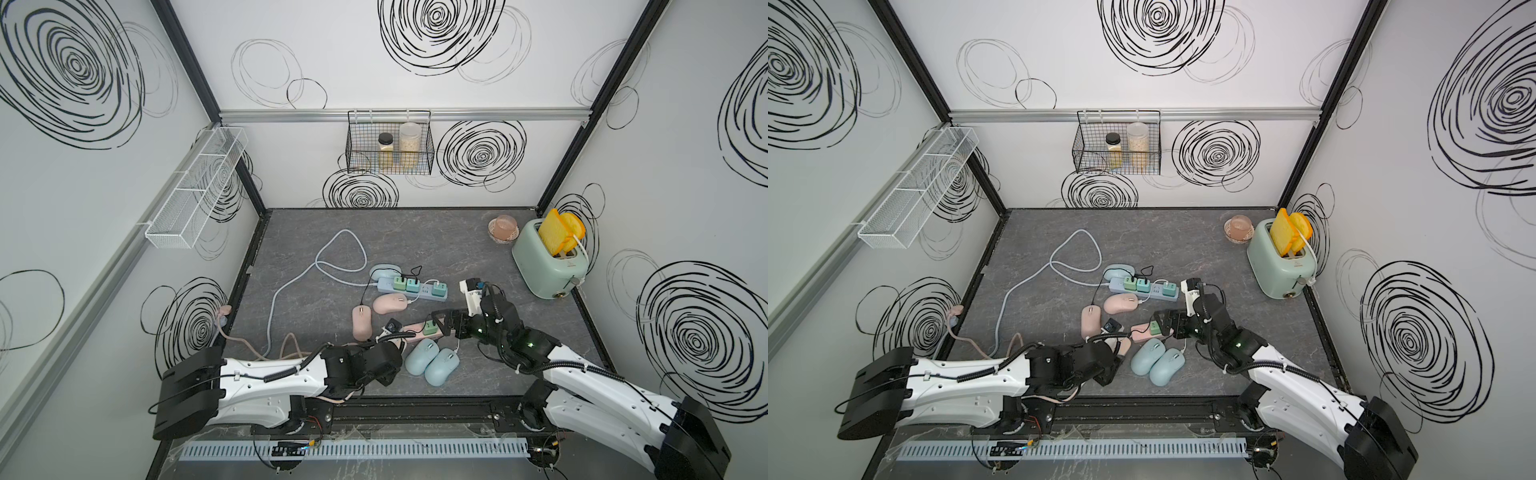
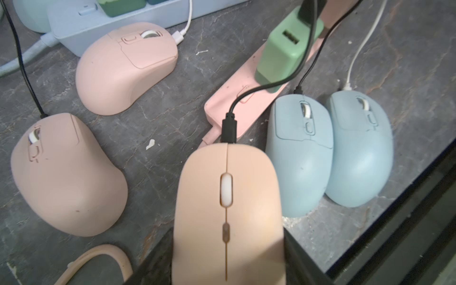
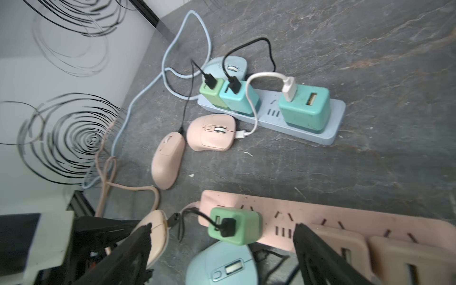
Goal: Unplug the wireless mouse
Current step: Pick up the mouse from the center of the board.
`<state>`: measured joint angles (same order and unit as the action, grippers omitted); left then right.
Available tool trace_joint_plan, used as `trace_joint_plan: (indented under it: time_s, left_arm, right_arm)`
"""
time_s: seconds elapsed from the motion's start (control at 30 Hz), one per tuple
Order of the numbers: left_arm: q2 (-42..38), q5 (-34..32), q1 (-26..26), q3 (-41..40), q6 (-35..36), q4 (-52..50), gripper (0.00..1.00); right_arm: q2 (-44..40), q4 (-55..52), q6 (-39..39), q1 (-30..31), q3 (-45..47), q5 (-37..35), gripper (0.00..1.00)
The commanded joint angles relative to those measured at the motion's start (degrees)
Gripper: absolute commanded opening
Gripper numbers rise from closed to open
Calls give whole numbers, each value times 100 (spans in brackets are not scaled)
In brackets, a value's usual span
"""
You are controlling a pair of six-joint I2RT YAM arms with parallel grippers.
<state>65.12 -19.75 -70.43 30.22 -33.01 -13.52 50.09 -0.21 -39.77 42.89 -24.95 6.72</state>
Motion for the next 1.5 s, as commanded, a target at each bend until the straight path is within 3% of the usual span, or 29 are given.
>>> trace_joint_plan:
  time_s: [0.0,0.13,0.37,0.63,0.8,1.47]
  left_arm:
    - [-211,110,17,-89,-20,210,57]
    - [-475,199,5,-221,-82,261,55]
    - [-934,167,-35,-453,-65,512,50]
    - [-1228,-142,-111,-467,51,572,29]
    - [-1307,-308,-114,-458,85,571,0]
    - [-1548,-244,-179,-606,-37,684,0]
  right_arm:
    - [-276,787,-474,173,199,634,81]
    - [-261,1502,-1067,453,350,1012,70]
    - [564,1947,-1597,1409,44,695,63]
    - [1029,1582,-1852,1731,-277,326,60]
    - [1169,1515,-1993,1801,-322,129,58]
    - [1671,2247,-2714,1681,-278,-165,39]
